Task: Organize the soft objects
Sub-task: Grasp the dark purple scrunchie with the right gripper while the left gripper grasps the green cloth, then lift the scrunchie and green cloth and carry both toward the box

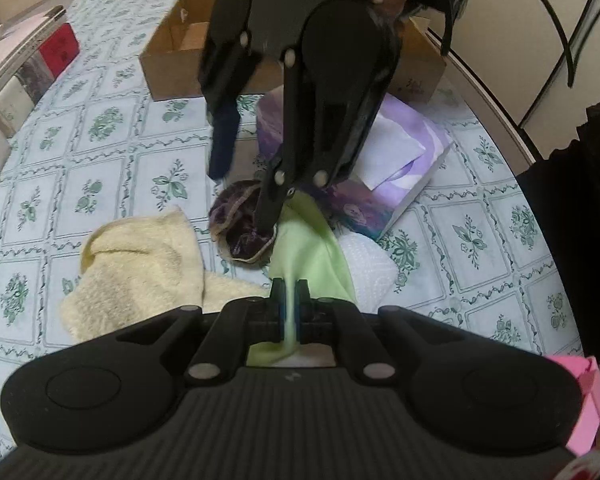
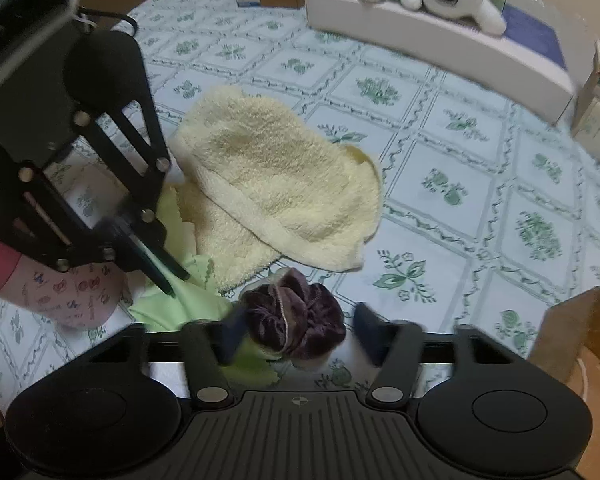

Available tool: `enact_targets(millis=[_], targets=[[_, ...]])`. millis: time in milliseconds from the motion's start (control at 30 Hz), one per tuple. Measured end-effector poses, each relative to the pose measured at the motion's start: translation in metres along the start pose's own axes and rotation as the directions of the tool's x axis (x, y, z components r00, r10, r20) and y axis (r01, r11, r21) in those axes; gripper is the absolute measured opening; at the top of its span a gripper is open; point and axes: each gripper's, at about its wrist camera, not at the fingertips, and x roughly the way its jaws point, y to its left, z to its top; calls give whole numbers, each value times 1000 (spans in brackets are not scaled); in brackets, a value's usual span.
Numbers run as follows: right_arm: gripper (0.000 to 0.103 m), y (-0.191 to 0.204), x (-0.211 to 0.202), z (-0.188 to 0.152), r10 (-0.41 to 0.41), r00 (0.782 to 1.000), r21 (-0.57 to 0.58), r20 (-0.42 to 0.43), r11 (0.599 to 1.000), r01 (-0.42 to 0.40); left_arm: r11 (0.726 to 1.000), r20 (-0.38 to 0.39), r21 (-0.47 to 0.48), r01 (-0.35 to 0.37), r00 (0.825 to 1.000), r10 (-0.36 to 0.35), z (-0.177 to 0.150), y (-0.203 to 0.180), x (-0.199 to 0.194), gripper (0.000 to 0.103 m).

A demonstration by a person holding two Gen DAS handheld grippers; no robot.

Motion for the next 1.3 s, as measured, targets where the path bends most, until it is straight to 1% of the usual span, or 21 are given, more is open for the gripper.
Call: enact_targets(millis=[67, 133, 200, 267, 433, 533, 667, 867, 1033, 1133, 1300], targets=[[36, -1, 6, 3, -4, 1000, 7, -15, 1000, 4, 1000, -1, -2, -8, 1000, 8, -1, 1, -1, 3], [20, -2, 9, 3, -17, 1000, 9, -23, 1000, 17, 1000, 0, -3, -12, 1000, 12, -1, 1, -1, 3], [8, -2, 7, 3, -20, 1000, 11, -15, 1000, 20, 1000, 2, -5, -21, 1000, 21, -1, 1, -1, 3], [8, -1, 2, 3, -64, 998, 1, 1, 998, 64, 1000, 6, -12, -29, 1000, 29, -1, 2, -2, 3], [7, -8, -17, 1, -113, 992, 49, 63, 993, 110, 996, 28, -43, -76, 997, 77, 1, 5, -13, 3], [7, -12, -33, -3, -144, 984, 92, 105, 987, 134, 990, 38, -76, -121, 991, 125, 4, 8, -22, 3], [7, -18, -60, -10, -191, 968, 155, 163, 974, 166, 972, 37, -123, -203, 977, 209, 11, 11, -38, 3], [7, -19, -105, -21, -206, 946, 239, 251, 960, 146, 935, 66, -211, -287, 950, 306, 27, 5, -72, 3], [7, -4, -142, -33, -212, 925, 255, 314, 958, 133, 900, 95, -274, -340, 921, 377, 46, -14, -99, 3], [7, 9, -164, -43, -219, 912, 249, 346, 959, 136, 870, 105, -326, -369, 901, 422, 60, -28, -115, 3], [7, 26, -196, -65, -225, 893, 254, 391, 958, 130, 826, 131, -408, -389, 870, 475, 83, -57, -137, 3]])
